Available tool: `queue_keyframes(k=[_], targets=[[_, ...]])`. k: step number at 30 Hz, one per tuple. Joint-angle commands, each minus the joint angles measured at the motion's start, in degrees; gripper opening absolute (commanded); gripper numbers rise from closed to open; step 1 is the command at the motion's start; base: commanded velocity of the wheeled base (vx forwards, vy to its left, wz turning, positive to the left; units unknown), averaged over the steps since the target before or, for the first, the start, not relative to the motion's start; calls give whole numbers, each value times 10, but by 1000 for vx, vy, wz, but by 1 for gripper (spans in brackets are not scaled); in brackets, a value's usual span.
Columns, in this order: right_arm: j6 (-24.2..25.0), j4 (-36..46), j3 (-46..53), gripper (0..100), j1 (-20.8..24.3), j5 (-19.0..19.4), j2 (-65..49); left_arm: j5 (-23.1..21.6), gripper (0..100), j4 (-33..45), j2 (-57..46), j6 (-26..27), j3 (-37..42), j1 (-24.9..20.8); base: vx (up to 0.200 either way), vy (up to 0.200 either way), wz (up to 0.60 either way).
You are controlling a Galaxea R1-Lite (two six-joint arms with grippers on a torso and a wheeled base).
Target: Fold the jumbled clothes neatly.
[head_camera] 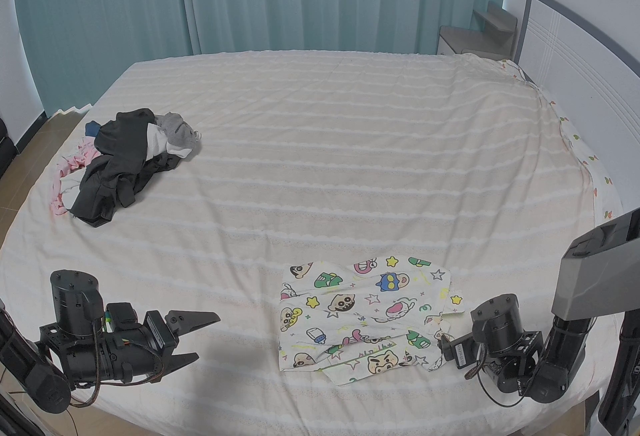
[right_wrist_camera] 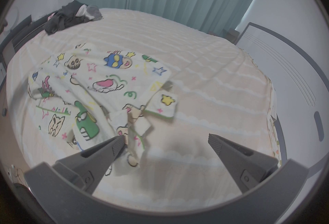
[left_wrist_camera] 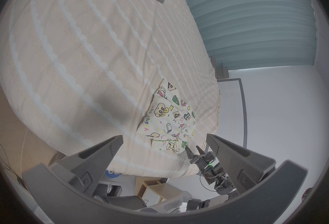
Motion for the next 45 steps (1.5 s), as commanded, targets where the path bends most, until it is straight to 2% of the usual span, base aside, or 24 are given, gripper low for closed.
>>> queue_keyframes(k=[1,2,3,4,5,6,7,8,9,10,12,17,20,36,37,45], targets=[[7,-28,16,100,-9,33,-37,0,100,-1,1,0,1,0,0,0,0],[8,-28,16,100,-9,37,-39,0,100,-1,1,0,0,0,0,0,0],[28,-32,25,100,-6,92,-55,0,100,0,1,0,1,0,0,0,0],[43,-32,27,100,-7,115,-61,0,100,0,1,0,1,0,0,0,0],[43,-32,27,100,-7,115,-61,0,100,0,1,0,1,0,0,0,0],[78,-31,29,100,-9,154,-66,0,100,0,1,0,1,0,0,0,0],[136,-30,30,100,-16,208,-66,0,100,-1,1,1,1,0,0,0,0],[159,-30,30,100,-24,232,-66,0,100,0,1,0,1,0,0,0,0],[159,-30,30,100,-24,232,-66,0,100,0,1,0,1,0,0,0,0],[202,-30,30,100,-46,290,-66,0,100,0,1,0,1,0,0,0,0],[243,-30,30,100,-65,346,-68,0,100,-1,1,0,1,0,0,0,0],[328,-28,29,100,-72,418,-64,0,100,0,1,1,0,0,0,0,0],[347,-28,25,100,-72,433,-57,0,100,-1,1,0,1,0,0,0,0],[348,-28,-15,100,-50,430,18,0,100,-1,2,1,0,0,0,0,0],[348,-28,-15,0,-49,429,18,0,100,0,2,1,0,0,0,0,0],[331,-30,4,0,-57,427,16,0,100,-1,2,1,0,0,0,0,0]])
